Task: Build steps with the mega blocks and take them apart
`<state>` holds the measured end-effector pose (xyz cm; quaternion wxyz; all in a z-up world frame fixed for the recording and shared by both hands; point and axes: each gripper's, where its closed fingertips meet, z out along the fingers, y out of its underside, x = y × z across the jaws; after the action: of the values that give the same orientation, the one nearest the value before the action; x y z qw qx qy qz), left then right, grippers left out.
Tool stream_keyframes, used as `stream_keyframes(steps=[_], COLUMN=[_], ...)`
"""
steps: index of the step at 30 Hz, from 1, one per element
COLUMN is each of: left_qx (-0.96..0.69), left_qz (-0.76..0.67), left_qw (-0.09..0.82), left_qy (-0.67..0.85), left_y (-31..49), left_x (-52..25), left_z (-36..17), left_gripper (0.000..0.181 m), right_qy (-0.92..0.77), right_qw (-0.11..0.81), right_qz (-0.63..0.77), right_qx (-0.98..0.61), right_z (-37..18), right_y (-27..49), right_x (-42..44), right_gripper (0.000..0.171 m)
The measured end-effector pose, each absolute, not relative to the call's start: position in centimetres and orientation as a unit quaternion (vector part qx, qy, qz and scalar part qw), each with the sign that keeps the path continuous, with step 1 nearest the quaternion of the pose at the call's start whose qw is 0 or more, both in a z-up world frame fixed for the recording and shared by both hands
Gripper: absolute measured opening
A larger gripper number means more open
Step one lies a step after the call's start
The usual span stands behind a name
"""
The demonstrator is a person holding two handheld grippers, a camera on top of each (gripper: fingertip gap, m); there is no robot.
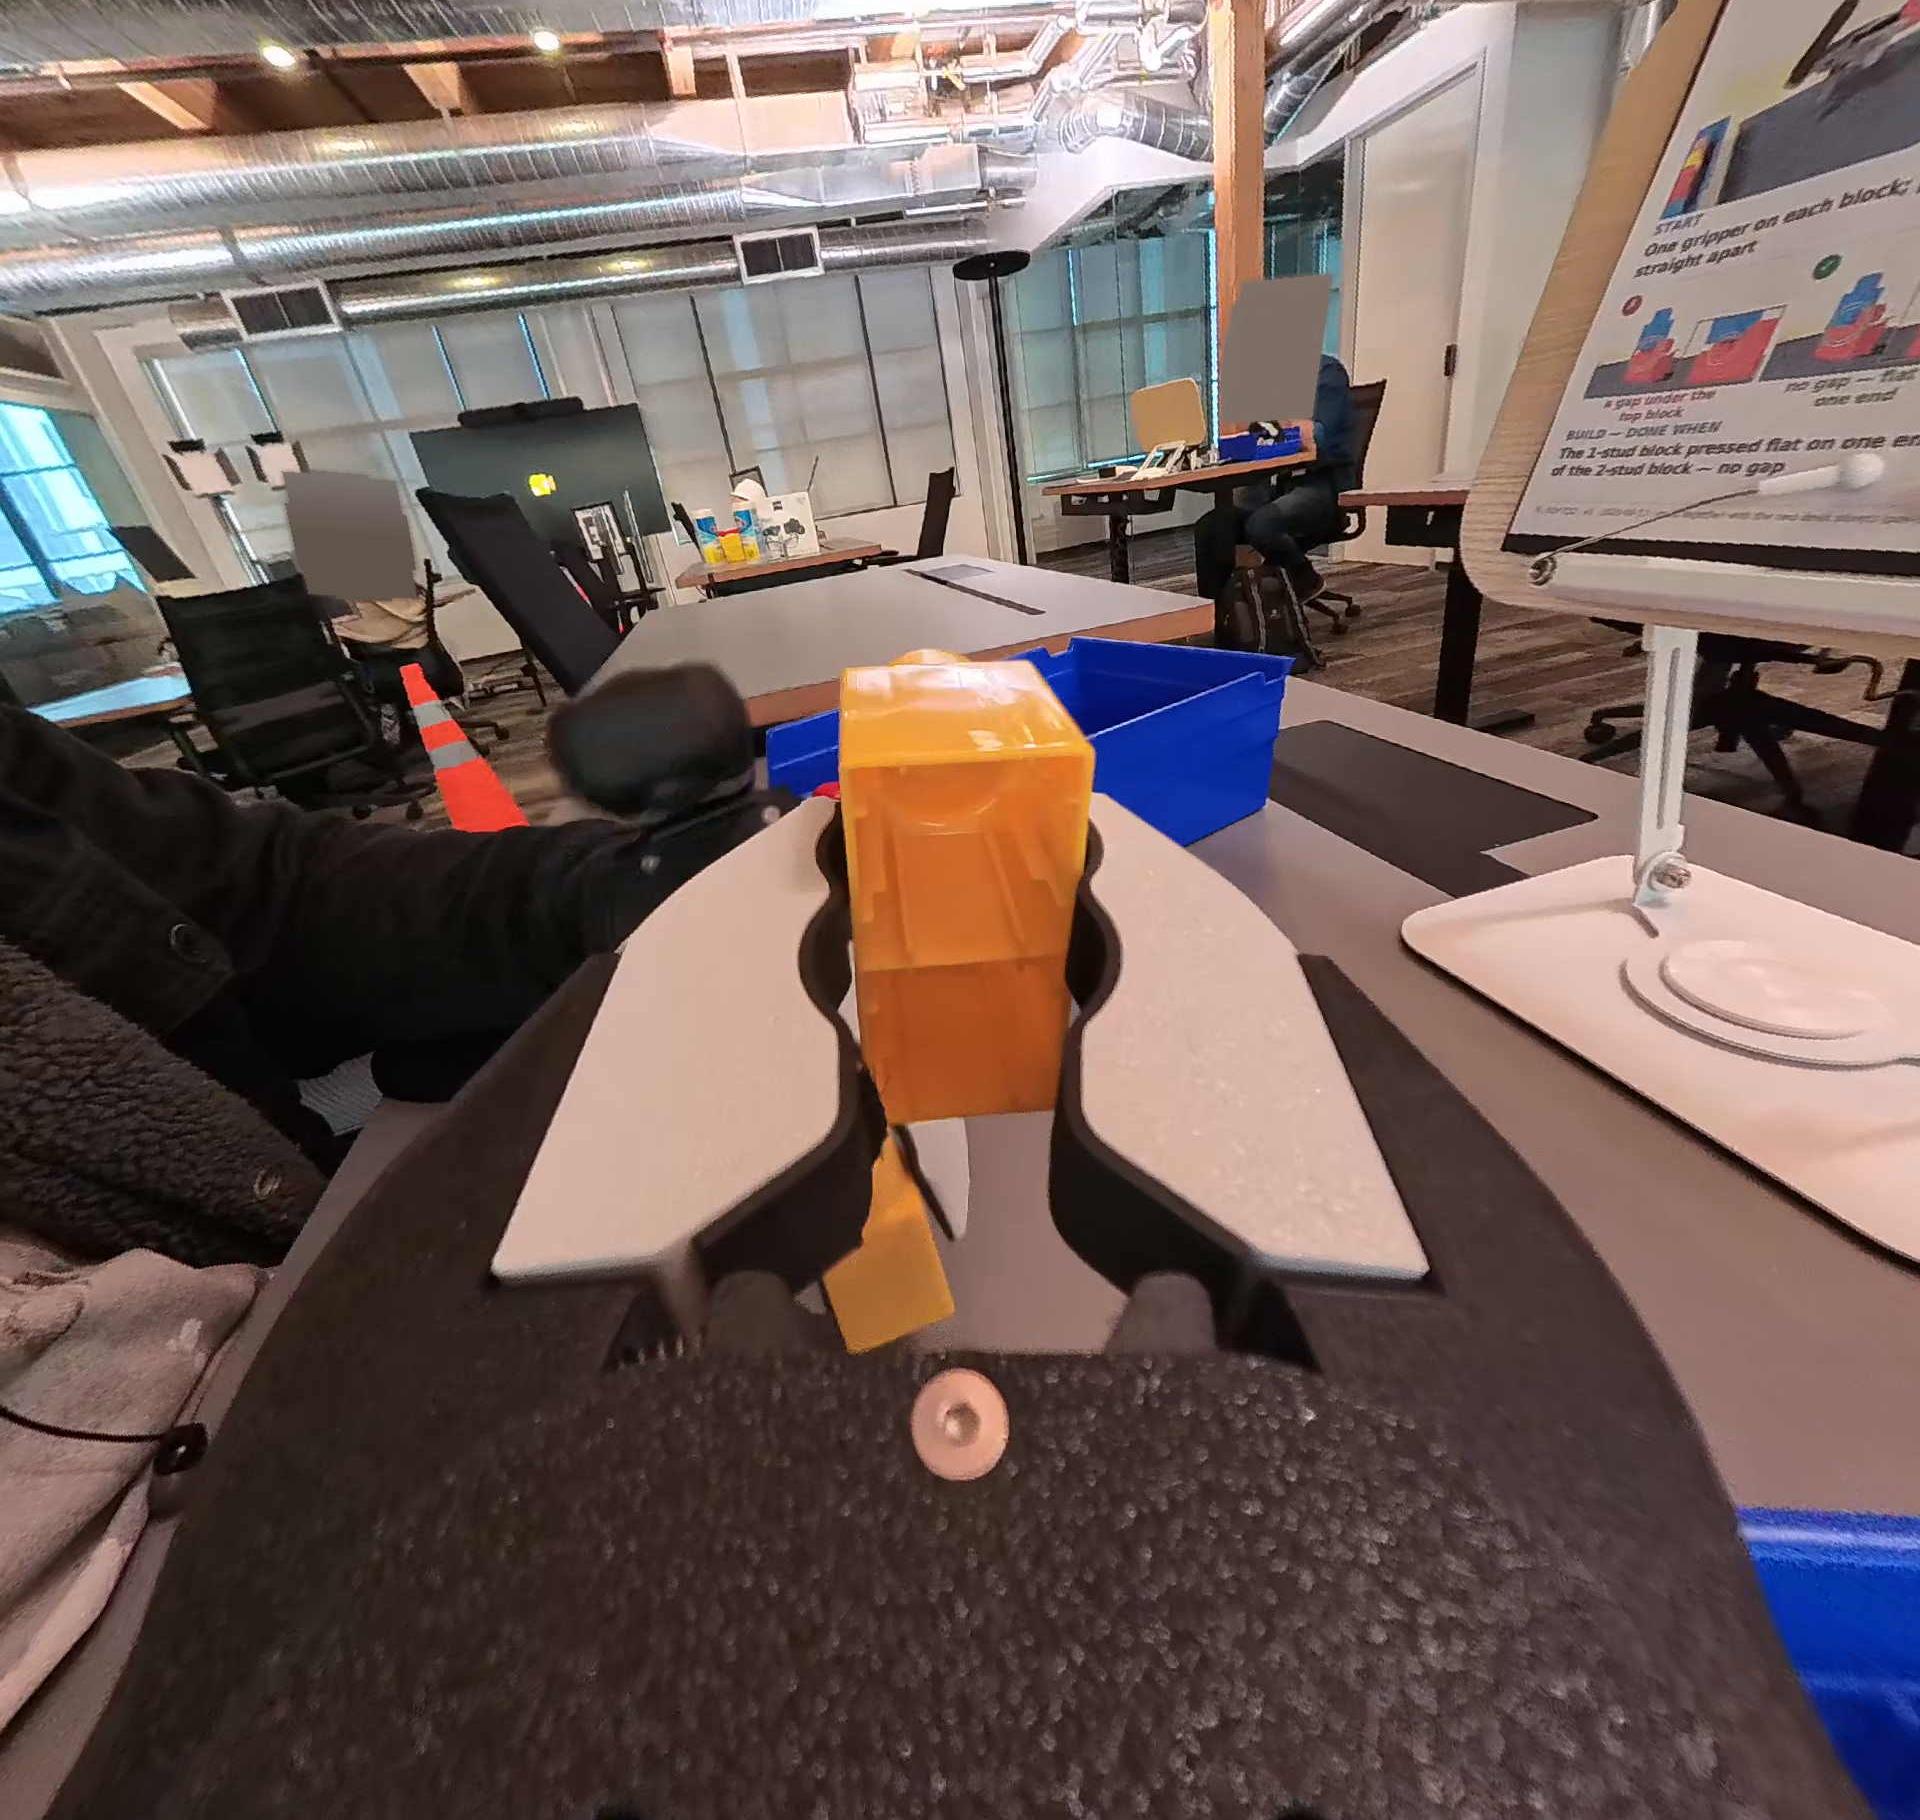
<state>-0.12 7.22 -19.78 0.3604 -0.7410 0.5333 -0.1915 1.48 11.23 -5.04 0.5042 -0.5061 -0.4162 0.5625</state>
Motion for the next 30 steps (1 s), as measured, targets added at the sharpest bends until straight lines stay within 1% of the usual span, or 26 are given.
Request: stream_keyframes(steps=[7, 14, 20, 30], left_qx=[-0.669, -0.553, -0.456, -0.468], left_qz=[-0.414, -0.580, -0.632, -0.600], left_qw=[0.515, 0.565, 0.613, 0.632], left_qy=[0.340, 0.199, 0.132, 0.148], left_y=[9.1, 9.1, 8.4, 8.2], left_x=[-1.9, -5.2, -7.2, -5.5], left_z=[-9.8, -3.9, -1.3, -2.3], left_gripper=[0.037, 0.037, 0.037, 0.037], right_qy=[-0.396, -0.392, -0.396, -0.403], right_qw=[0.508, 0.481, 0.458, 0.451], right_qz=[0.580, 0.610, 0.631, 0.629], right_qx=[-0.499, -0.492, -0.485, -0.489], right_z=[-4.4, -4.9, -5.1, -4.7], right_y=[11.6, 10.7, 9.5, 8.2], right_x=[2.1, 1.2, 0.3, -0.7], right_gripper=[0.039, 0.039, 0.039, 0.039])
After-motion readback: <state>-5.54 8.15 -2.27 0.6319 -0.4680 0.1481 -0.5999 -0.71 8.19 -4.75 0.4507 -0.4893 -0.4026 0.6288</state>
